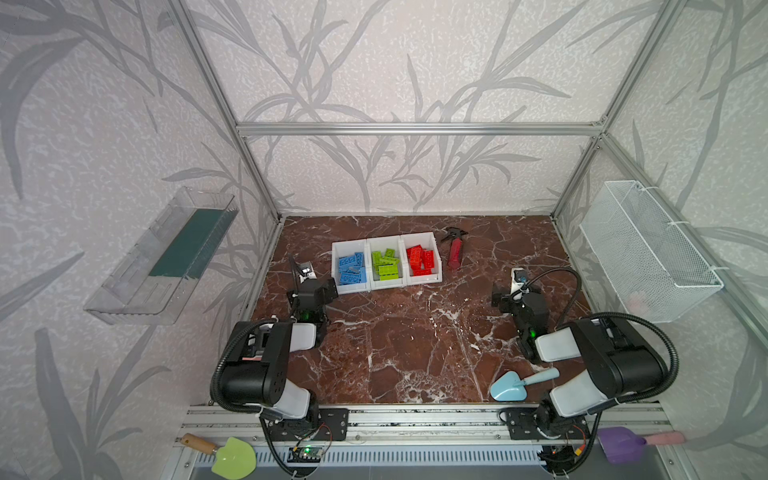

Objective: Sort the legos into containers by color

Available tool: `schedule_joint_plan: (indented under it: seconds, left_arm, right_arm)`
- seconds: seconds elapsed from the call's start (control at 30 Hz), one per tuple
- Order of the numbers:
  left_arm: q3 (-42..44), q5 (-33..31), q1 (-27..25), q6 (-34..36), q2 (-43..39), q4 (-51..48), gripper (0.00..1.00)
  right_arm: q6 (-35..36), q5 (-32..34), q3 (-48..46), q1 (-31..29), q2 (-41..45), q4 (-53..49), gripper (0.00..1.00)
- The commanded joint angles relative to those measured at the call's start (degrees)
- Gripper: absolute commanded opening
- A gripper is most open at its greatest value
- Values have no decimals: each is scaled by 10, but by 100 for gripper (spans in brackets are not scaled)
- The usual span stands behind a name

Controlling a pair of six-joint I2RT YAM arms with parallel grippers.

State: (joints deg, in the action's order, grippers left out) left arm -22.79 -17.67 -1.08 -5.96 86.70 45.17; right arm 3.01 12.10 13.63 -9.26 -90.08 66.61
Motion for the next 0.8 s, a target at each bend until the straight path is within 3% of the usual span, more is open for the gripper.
schedule_joint_plan:
  seconds: [0.0,0.77]
  left_arm:
    - [-6,4,4,9,4,8,99]
    - [-6,4,3,9,3,6,99]
  right_arm:
    - [-2,20,-9,-1,-8,58,99]
    - [10,-17,-9,-1,-8,58,99]
